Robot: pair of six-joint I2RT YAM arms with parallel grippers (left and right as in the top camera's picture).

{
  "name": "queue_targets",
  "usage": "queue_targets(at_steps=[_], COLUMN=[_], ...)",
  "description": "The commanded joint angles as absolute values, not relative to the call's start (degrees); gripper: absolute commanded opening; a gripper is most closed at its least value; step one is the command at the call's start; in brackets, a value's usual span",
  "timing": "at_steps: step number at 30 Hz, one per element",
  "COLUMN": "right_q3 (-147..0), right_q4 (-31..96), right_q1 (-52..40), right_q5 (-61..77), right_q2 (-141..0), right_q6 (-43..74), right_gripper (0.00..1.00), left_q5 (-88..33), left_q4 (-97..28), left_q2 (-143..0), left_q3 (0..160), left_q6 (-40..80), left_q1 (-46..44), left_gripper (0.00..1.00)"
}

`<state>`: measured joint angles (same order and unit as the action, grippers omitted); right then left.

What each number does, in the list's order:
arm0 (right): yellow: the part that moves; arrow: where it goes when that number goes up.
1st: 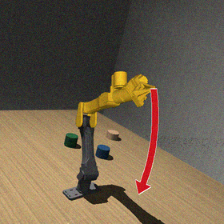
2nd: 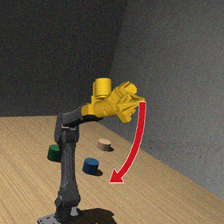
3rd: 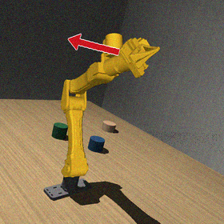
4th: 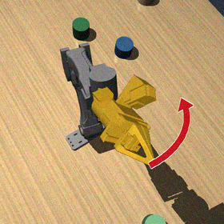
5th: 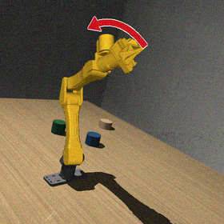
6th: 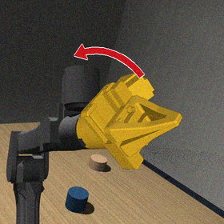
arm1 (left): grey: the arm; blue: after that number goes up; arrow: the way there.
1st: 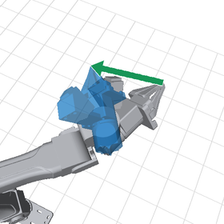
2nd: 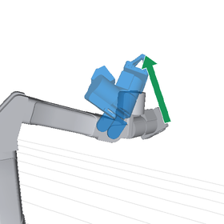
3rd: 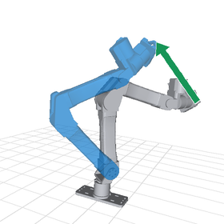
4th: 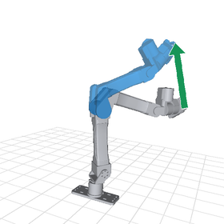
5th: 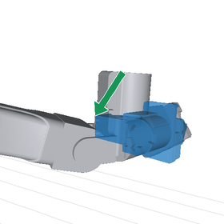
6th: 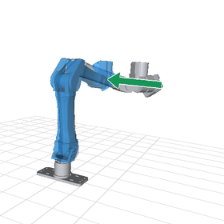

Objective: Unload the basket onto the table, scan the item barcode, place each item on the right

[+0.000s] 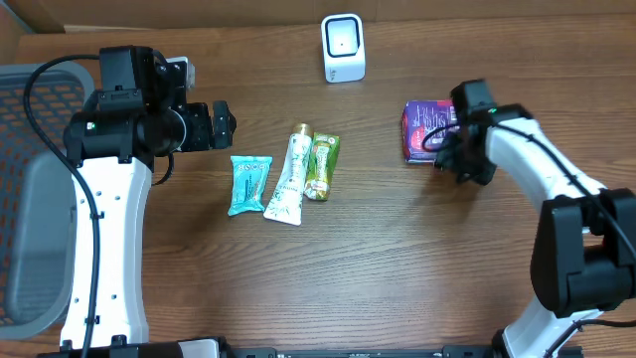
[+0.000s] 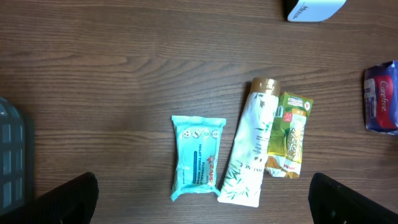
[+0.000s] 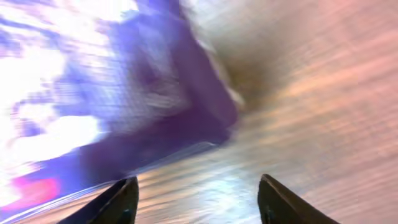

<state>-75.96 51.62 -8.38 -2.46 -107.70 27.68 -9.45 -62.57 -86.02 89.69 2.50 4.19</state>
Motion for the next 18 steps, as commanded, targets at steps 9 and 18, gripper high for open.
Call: queue_targets(at_steps=[9, 18], right_q3=[-85.1, -81.5], right_q4=[42.3, 31.5], right_q1=[-9.4, -10.6], right_q5=[2.5, 4.6], right_q2=[-106.0, -112.6], right_q6=[31.3, 37.1], right_gripper=[0.42, 0.43], left_q5=[-9.9, -9.9], left_q4=[-62.6, -62.6], left_q2=[-86.3, -86.3], left_q3=[91.2, 91.2], left_q6=[1.1, 1.1], left_q1=[3.9, 3.9], left_gripper=[1.00, 1.00])
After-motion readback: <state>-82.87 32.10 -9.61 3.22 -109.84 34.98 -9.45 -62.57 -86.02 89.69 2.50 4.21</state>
